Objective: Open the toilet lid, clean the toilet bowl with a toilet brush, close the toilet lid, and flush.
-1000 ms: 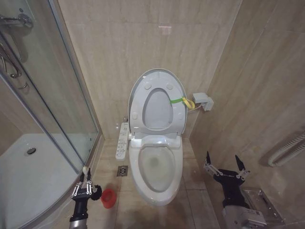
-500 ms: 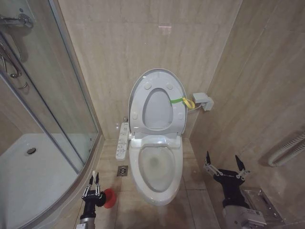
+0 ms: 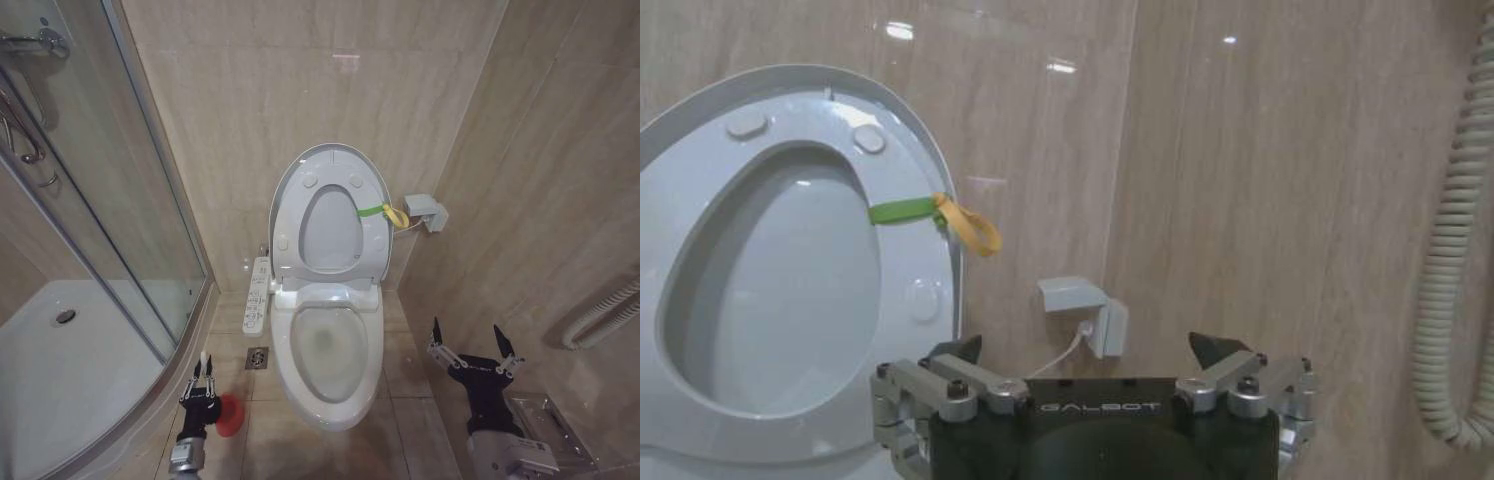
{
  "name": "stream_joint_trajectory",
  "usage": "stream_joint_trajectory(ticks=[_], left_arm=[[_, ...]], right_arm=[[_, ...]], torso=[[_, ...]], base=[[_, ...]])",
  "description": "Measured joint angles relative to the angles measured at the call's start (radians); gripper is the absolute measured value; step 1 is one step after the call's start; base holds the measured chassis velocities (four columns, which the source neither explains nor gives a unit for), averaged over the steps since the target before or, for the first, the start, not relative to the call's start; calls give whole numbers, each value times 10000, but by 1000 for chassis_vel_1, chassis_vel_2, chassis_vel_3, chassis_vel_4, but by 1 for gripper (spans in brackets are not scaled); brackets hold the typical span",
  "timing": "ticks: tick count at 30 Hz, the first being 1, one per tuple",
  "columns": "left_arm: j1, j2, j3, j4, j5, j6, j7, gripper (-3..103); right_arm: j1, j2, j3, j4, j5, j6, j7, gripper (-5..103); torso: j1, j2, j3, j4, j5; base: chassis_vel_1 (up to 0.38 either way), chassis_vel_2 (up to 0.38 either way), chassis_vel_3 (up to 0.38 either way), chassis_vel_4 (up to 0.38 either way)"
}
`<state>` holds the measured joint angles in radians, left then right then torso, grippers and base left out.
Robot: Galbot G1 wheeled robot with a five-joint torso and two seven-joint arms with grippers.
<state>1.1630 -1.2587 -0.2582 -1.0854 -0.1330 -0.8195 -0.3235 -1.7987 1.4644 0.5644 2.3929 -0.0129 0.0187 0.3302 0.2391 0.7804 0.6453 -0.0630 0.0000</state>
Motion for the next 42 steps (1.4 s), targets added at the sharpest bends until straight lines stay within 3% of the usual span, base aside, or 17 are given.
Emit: stream_joint_trajectory(ticks=[15,42], left_arm=[[-526,-229,331,164,35,0,60,20],[-1216,-593,674,1835,299,-4,511,20]], right_arm=[[0,0,0,0,0,0,0,100],[0,0,0,-1,0,0,0,100]], torso=[[0,0,0,0,1],[0,0,-1,0,1]], base=[[0,0,0,0],[0,0,0,0]])
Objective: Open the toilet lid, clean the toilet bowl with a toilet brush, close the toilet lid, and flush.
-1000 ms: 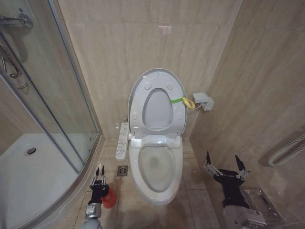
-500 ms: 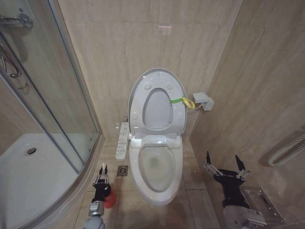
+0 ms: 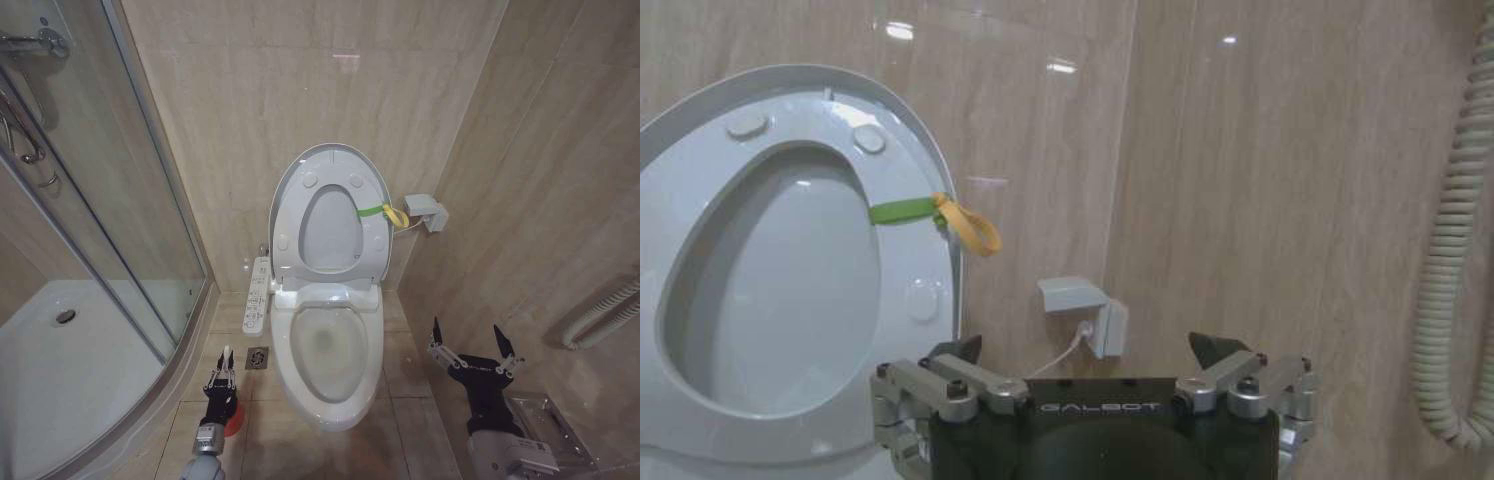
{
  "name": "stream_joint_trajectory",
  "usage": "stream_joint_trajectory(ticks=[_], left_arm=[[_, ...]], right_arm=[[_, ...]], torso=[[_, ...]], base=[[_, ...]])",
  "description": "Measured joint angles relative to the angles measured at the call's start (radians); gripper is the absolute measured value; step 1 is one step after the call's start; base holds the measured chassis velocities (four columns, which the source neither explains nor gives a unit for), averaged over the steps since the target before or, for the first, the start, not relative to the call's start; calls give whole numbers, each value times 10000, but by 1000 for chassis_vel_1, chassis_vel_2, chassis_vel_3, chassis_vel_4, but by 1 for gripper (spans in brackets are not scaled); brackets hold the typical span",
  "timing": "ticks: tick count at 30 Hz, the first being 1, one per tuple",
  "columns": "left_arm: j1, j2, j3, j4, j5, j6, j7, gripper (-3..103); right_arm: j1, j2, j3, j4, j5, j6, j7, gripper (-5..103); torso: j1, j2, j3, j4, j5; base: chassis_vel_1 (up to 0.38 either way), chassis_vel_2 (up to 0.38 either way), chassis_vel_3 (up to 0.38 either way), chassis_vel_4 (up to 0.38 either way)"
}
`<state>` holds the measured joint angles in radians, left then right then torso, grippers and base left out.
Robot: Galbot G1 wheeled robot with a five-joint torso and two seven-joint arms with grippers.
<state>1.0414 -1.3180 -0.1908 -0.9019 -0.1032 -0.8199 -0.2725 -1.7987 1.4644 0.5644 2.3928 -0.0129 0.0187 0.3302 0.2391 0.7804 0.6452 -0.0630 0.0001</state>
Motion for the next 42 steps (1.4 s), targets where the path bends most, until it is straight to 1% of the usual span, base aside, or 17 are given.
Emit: stream_joint_trajectory(ticks=[4,11,22,31,32,38,39,42], left_arm=[[79,-27,19,241,167,0,113,20],[233,27,2,320,312,0,246,20],[495,124,-123,374,519,-1,217,20],[879,192,-147,-16,526,0,-29,20],[932,203,-161,-70,545,2,-55,24],[1214,209,-181,-332,695,9,-343,24],[1252,207,-198,-369,747,9,-396,51],[1363,201,-257,-473,834,12,-504,51]], right_arm=[[0,0,0,0,0,0,0,100],[0,0,0,0,0,0,0,100],[0,0,0,0,0,0,0,100],[0,0,0,0,0,0,0,100],[0,0,0,0,0,0,0,100],[0,0,0,1,0,0,0,100],[0,0,0,0,0,0,0,100],[0,0,0,1,0,0,0,100]], torso=[[0,0,0,1,-1],[0,0,0,1,-2],[0,0,0,0,-1],[0,0,0,0,-1],[0,0,1,1,-1],[0,1,1,1,-1],[-1,0,1,1,-1],[0,0,1,0,0]], base=[[0,0,0,0],[0,0,0,0],[0,0,0,0],[0,0,0,0],[0,0,0,0],[0,0,0,0],[0,0,0,0],[0,0,0,0]])
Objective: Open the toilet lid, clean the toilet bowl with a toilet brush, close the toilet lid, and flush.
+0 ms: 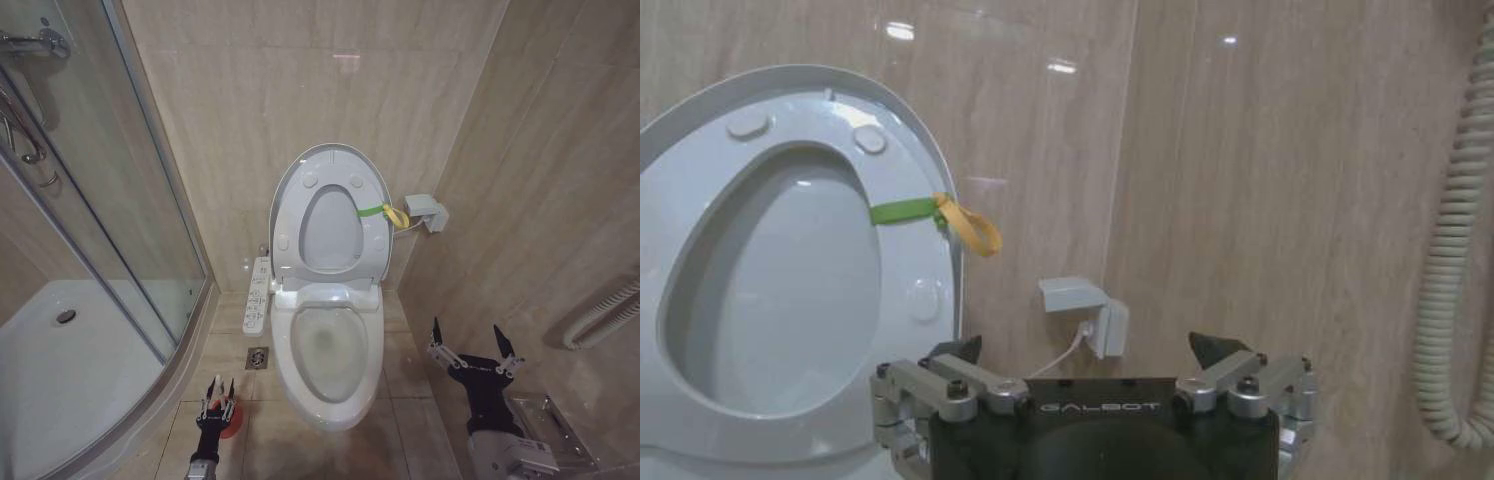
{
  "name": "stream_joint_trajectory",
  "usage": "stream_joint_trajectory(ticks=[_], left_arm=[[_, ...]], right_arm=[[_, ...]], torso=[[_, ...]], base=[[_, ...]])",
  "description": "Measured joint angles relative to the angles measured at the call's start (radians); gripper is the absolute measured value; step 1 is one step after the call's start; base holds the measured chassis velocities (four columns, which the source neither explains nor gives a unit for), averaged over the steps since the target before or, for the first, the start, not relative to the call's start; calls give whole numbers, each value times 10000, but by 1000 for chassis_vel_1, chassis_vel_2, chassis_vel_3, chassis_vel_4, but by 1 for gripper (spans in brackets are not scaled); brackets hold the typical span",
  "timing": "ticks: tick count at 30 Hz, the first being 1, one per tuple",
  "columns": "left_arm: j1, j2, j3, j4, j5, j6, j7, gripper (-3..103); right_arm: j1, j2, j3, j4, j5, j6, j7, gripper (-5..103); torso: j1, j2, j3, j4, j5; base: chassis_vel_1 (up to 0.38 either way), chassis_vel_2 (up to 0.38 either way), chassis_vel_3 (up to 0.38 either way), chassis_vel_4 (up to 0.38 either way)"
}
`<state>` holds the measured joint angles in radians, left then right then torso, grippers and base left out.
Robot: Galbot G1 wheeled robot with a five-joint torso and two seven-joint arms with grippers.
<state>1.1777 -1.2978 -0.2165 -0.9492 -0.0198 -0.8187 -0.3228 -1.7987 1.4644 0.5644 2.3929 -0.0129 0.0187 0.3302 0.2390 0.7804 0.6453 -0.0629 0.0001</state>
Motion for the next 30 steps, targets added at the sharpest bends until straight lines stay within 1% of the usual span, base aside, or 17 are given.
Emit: stream_joint_trajectory(ticks=[4,5,8,11,12,13,16,17,19,20,21,23,26,27,28,30], left_arm=[[161,-6,-79,-189,24,3,-53,51],[232,-10,-111,-299,25,4,-67,77],[407,-12,-164,-556,29,6,-117,77],[888,15,-321,-1292,185,10,-340,77],[888,15,-321,-1292,185,10,-340,77],[1058,43,-390,-1586,272,13,-400,97],[1470,109,-588,-2380,516,23,-528,97],[1470,109,-588,-2380,516,23,-528,97],[1641,140,-741,-2764,669,32,-670,97],[1739,163,-834,-2985,767,45,-736,94],[1739,163,-834,-2985,767,45,-736,94],[1969,208,-1021,-3440,948,134,-806,94],[2409,295,-1284,-4292,983,296,-835,94],[2409,295,-1284,-4292,983,296,-835,94],[2573,331,-1387,-4590,999,321,-828,85],[2885,414,-1667,-5165,1018,369,-814,85]], right_arm=[[0,0,0,0,0,0,0,100],[0,0,0,0,0,0,0,100],[0,0,0,0,0,0,0,100],[0,0,0,0,0,0,0,100],[0,0,0,0,0,0,0,100],[0,0,0,0,0,0,0,100],[0,0,0,0,0,0,0,100],[0,0,0,0,0,0,0,100],[0,0,0,0,0,0,0,100],[0,0,0,0,0,0,0,100],[0,0,0,0,0,0,0,100],[0,0,0,-1,0,0,0,100],[0,0,0,-1,0,0,1,100],[0,0,0,-1,0,0,1,100],[0,0,0,0,0,0,0,100],[0,0,0,0,0,0,0,100]], torso=[[0,0,0,0,0],[0,0,0,0,0],[0,0,0,-1,0],[0,0,0,0,-1],[0,0,0,0,-1],[0,0,0,0,0],[0,0,0,0,0],[0,0,0,0,0],[0,0,0,0,0],[0,0,0,-1,0],[0,0,0,-1,0],[0,0,0,0,-1],[0,0,-1,-1,-1],[0,0,-1,-1,-1],[0,0,0,0,-1],[0,0,-1,0,-1]], base=[[0,0,0,0],[0,0,0,0],[0,0,0,0],[0,0,0,0],[0,0,0,0],[0,0,0,0],[0,0,0,0],[0,0,0,0],[0,0,0,0],[0,0,0,0],[0,0,0,0],[0,0,0,0],[0,0,0,0],[0,0,0,0],[0,0,0,0],[0,0,0,0]])
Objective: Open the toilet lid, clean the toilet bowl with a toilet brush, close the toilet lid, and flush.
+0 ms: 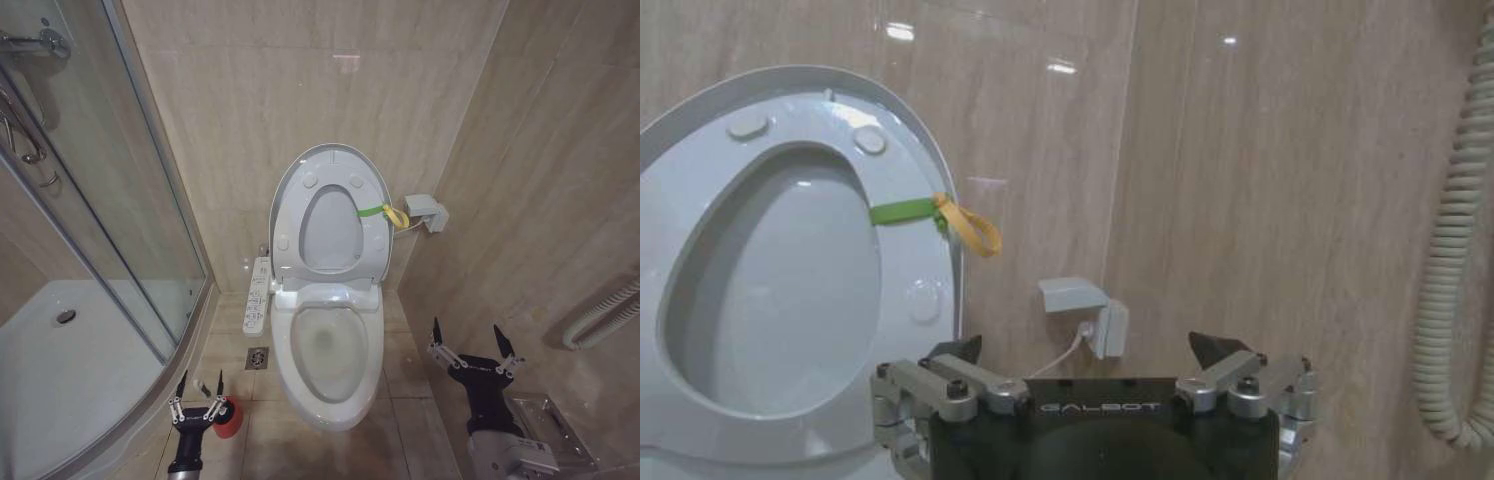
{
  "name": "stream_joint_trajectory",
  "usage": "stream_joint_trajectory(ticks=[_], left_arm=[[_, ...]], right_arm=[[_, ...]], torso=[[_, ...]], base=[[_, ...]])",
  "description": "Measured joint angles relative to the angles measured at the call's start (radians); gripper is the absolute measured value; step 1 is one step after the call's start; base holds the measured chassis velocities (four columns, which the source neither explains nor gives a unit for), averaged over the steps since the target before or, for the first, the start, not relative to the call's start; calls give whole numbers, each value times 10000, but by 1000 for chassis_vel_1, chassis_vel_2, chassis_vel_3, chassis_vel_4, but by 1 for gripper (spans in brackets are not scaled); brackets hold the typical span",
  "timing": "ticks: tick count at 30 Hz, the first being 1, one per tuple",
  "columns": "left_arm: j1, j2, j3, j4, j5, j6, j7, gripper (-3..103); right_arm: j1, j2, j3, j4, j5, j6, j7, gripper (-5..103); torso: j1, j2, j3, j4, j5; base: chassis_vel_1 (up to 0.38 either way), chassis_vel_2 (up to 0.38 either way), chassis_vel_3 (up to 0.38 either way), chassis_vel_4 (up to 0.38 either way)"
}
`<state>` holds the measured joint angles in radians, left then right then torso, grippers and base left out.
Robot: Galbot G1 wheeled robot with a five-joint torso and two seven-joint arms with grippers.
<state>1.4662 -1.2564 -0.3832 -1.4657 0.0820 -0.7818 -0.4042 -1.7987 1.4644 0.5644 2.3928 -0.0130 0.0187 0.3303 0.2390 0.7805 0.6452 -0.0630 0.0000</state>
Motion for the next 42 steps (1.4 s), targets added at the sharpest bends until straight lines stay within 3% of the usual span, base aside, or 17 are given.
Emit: stream_joint_trajectory(ticks=[3,4,13,20,33,37,42], left_arm=[[331,89,-291,-541,-1,62,13,85],[498,132,-442,-792,-7,78,20,77],[1598,193,-1461,-2664,-434,287,67,76],[2078,25,-2143,-4128,-1545,697,222,76],[2959,-229,-1279,-6256,-1729,1994,404,76],[3079,-222,-1336,-6542,-1630,2173,453,76],[2929,-76,-2145,-6445,-1907,2465,705,76]], right_arm=[[0,0,0,0,0,0,-1,100],[0,0,0,0,0,0,0,100],[0,0,0,0,0,0,0,100],[0,1,0,0,0,0,0,100],[0,0,0,0,0,0,0,100],[0,0,0,0,0,0,-1,100],[0,0,0,0,0,0,0,100]], torso=[[0,0,0,1,-1],[0,0,0,0,0],[0,0,0,1,1],[0,0,0,0,1],[0,0,0,0,1],[0,0,0,1,2],[0,0,0,0,-1]], base=[[0,0,0,0],[0,0,0,0],[0,0,0,0],[0,0,0,0],[0,0,0,0],[0,0,0,0],[0,0,0,0]])
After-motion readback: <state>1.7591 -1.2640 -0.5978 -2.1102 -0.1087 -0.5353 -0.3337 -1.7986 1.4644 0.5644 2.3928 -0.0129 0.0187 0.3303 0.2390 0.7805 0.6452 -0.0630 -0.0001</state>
